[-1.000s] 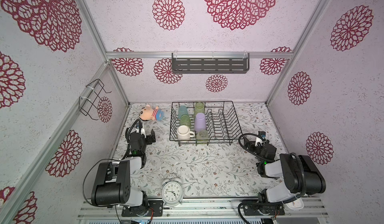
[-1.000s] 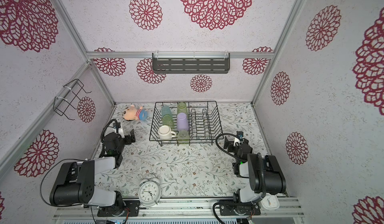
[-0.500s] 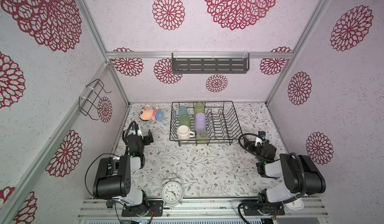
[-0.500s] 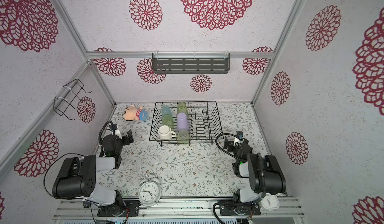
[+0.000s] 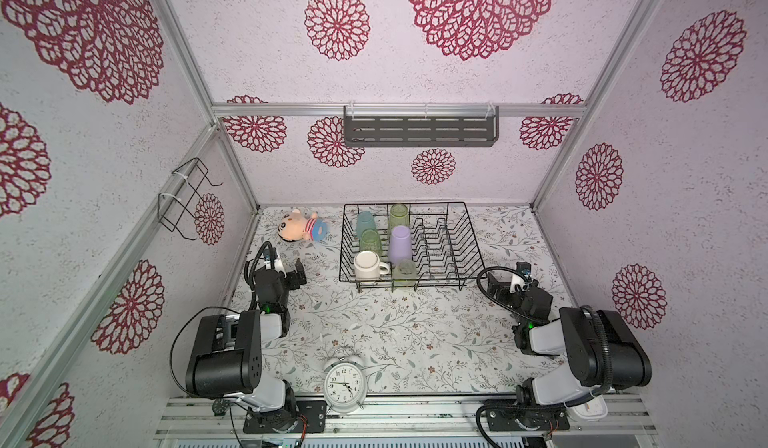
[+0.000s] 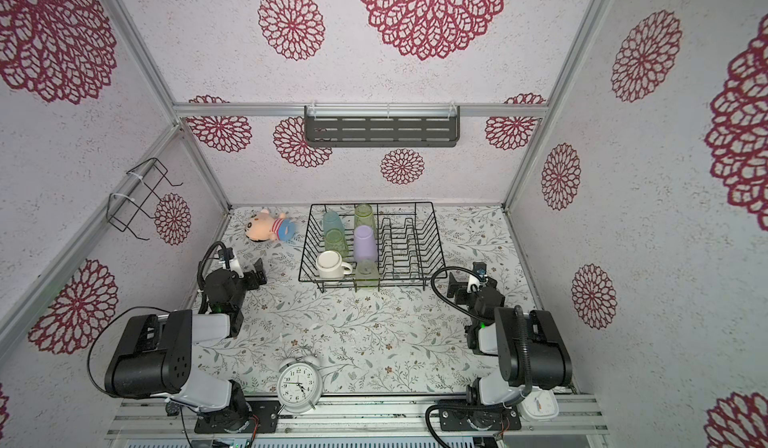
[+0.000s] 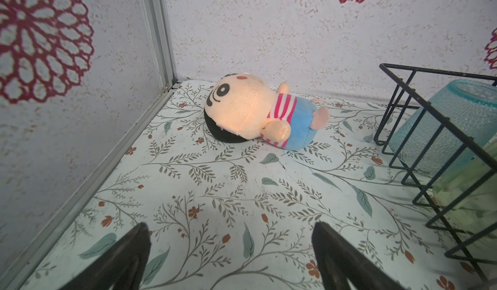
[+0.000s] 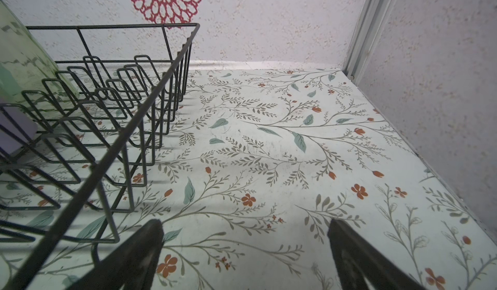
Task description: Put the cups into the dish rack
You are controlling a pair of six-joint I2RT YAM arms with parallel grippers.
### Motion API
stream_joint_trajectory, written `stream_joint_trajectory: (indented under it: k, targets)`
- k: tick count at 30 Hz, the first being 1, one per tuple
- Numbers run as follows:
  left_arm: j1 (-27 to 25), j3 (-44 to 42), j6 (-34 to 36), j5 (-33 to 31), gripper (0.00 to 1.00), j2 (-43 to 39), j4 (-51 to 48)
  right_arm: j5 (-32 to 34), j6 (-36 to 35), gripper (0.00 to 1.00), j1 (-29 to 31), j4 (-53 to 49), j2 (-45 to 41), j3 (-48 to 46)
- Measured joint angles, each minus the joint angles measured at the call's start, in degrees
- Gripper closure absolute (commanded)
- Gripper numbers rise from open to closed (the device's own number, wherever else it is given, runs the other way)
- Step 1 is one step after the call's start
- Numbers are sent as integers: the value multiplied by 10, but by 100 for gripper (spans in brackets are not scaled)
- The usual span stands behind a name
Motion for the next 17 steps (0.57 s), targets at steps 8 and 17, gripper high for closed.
stream_joint_trajectory:
  k: [8, 17]
  targets:
    - [-3, 0, 0, -9, 3, 0, 7, 3, 0, 1, 3, 0, 0, 1]
    - [-5, 0, 0, -16, 3, 0, 7, 4, 0, 1, 7, -3, 0, 3]
